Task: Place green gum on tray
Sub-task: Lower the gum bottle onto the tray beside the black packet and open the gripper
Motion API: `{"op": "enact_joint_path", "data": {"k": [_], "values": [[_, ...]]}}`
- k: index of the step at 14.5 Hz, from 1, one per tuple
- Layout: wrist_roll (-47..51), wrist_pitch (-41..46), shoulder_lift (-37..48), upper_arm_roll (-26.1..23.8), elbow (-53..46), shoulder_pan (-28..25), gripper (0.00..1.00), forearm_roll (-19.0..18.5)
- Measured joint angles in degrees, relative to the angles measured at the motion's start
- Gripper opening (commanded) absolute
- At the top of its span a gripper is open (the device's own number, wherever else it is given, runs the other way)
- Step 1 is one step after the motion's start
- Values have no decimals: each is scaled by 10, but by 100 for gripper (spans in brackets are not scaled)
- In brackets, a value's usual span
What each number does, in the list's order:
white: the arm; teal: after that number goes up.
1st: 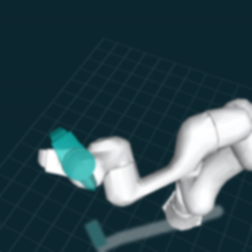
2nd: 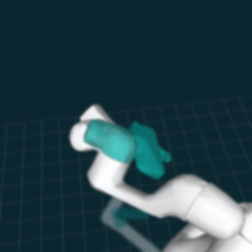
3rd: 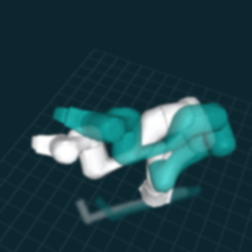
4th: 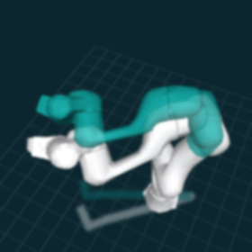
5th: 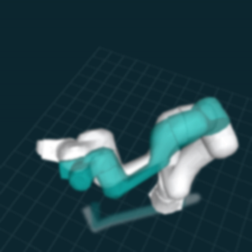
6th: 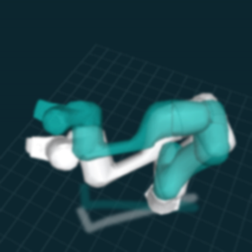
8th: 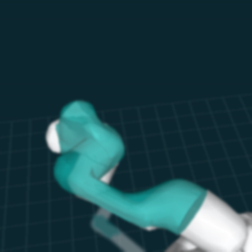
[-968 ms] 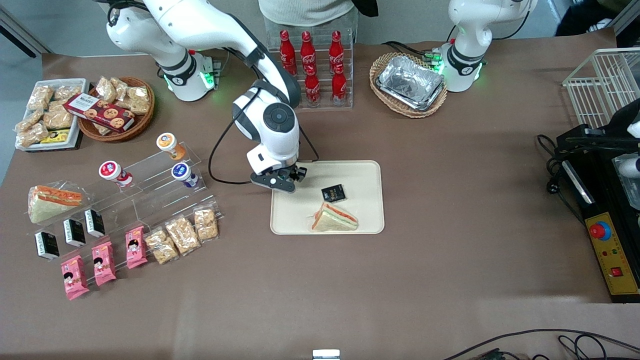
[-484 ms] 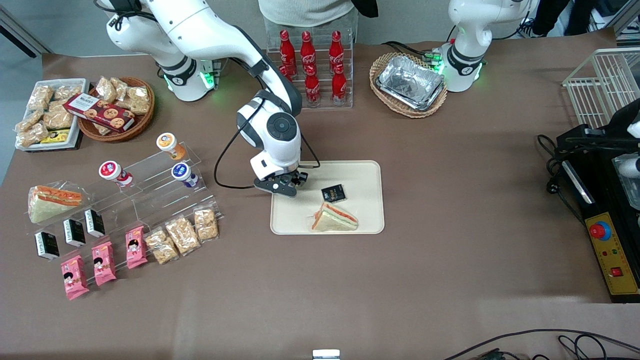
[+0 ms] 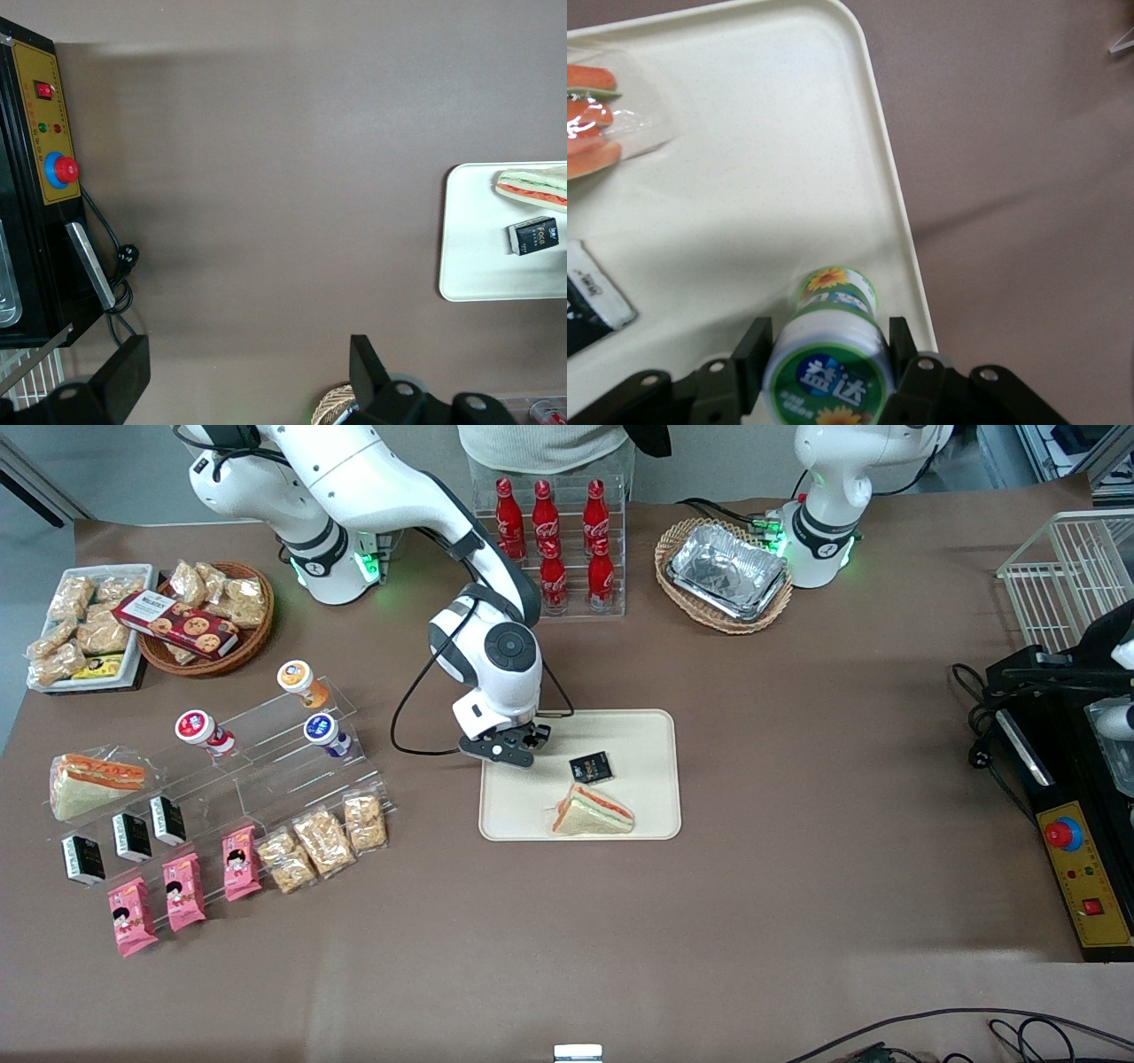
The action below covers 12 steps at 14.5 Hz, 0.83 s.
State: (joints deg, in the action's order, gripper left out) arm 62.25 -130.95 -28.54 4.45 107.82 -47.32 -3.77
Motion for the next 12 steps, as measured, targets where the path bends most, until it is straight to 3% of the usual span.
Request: {"op": "enact_joint_path", "data": {"k": [1, 3, 12], "values": [[0, 0, 0, 0, 0, 0, 96, 0], [1, 0, 0, 0, 0, 0, 98, 0], [1, -1, 2, 1, -1, 1, 99, 0]]}}
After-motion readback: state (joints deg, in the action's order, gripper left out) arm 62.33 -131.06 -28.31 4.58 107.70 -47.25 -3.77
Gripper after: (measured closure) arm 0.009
